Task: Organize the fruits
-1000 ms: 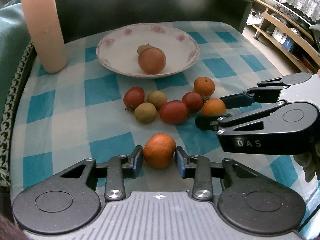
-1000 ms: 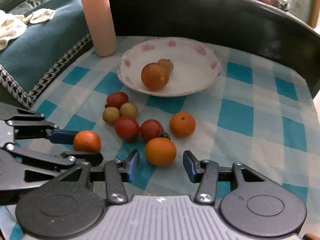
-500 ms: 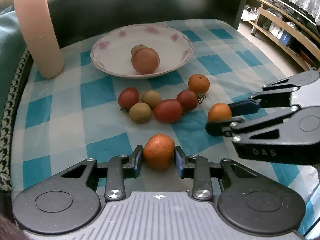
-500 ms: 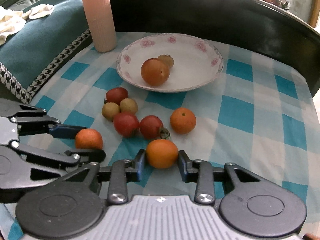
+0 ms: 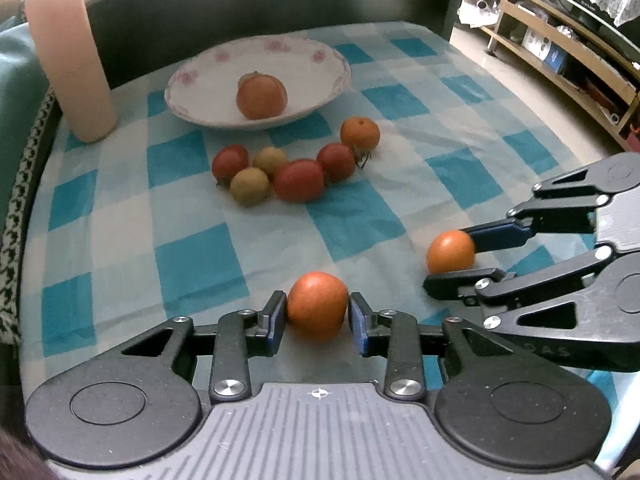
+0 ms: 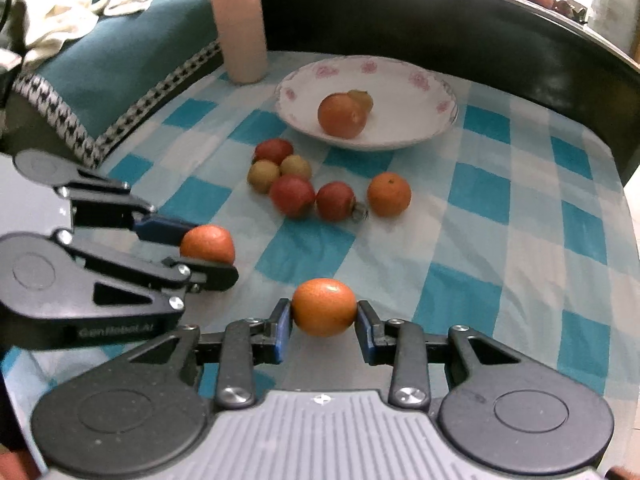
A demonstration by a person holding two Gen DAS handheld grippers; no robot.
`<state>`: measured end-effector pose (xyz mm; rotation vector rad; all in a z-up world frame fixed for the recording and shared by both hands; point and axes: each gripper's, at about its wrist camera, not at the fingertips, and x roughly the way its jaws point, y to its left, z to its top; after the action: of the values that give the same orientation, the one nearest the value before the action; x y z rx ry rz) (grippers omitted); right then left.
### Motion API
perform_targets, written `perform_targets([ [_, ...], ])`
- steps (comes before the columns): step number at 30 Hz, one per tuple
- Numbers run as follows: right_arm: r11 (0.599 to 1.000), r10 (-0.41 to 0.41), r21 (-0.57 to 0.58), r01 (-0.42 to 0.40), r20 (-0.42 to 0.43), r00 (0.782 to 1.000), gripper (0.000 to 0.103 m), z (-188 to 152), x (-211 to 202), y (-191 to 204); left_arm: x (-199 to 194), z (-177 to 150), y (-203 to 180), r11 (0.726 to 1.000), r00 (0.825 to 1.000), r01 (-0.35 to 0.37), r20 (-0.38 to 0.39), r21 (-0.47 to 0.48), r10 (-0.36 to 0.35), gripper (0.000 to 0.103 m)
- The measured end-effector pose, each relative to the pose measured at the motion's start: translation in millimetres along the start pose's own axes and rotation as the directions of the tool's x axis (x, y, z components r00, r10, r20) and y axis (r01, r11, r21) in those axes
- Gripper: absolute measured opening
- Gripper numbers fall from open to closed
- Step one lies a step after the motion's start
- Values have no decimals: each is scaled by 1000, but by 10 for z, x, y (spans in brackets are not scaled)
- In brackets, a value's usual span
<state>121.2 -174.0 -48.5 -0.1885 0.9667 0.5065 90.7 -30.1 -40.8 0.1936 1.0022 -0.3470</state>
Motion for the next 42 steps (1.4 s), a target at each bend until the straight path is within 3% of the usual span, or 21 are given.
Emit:
perform_targets([
  [5, 1000, -8, -1, 8, -7, 1000, 49, -112, -33, 37, -86, -27, 15, 1000, 1000, -2, 9, -15, 2, 57],
  [7, 1000, -1, 26, 1, -2, 1000, 54, -125, -68, 15, -142, -70, 22, 1000, 1000, -1, 14, -20, 1, 62],
  [12, 999, 2, 42, -2, 4, 1000, 61, -181, -140, 25, -158, -109, 23, 1000, 1000, -18, 12, -20, 18, 63],
  [19, 1000, 7, 30, -7, 7, 1000, 62, -215, -128, 63, -94, -88, 77, 999, 999, -27, 16, -41, 28, 63],
  [33, 999, -4, 35, 4, -4, 1000, 61, -180, -54, 49, -23, -76, 39, 999, 1000, -31, -3, -14, 31, 50],
  [38, 999, -29, 30, 29, -9, 1000, 53, -163, -45, 66, -35, -64, 33, 999, 1000, -26, -1, -19, 26, 38],
  [42, 999, -32, 33, 33, -7, 999, 48, -147, -50, 75, -33, -46, 16, 999, 999, -35, -6, -13, 34, 38],
])
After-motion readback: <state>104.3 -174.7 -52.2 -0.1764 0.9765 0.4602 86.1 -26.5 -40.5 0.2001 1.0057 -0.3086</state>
